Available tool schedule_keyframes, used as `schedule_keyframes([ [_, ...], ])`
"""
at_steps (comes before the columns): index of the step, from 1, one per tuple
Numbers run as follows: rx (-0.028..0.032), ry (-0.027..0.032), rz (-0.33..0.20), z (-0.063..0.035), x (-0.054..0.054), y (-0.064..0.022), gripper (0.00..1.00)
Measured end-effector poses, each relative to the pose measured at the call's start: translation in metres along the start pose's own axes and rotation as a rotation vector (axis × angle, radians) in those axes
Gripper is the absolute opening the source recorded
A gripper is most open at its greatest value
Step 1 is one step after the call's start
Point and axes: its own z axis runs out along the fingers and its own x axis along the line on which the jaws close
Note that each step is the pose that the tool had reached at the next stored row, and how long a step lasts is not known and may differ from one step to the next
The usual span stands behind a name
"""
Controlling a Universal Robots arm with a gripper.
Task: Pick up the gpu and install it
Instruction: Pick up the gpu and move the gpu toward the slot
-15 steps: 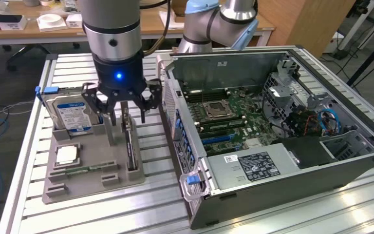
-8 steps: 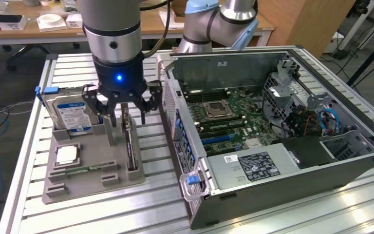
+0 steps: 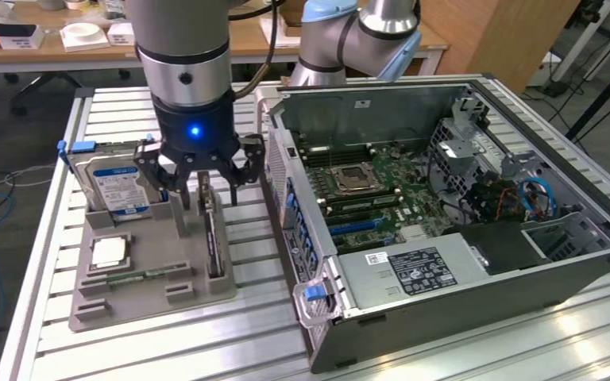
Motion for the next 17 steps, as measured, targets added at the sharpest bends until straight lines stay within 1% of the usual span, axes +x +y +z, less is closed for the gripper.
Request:
schedule_keyframes([
  [17,0.0000,0.0000,0.000,0.0065,-0.0003,-0.0061,0.65],
])
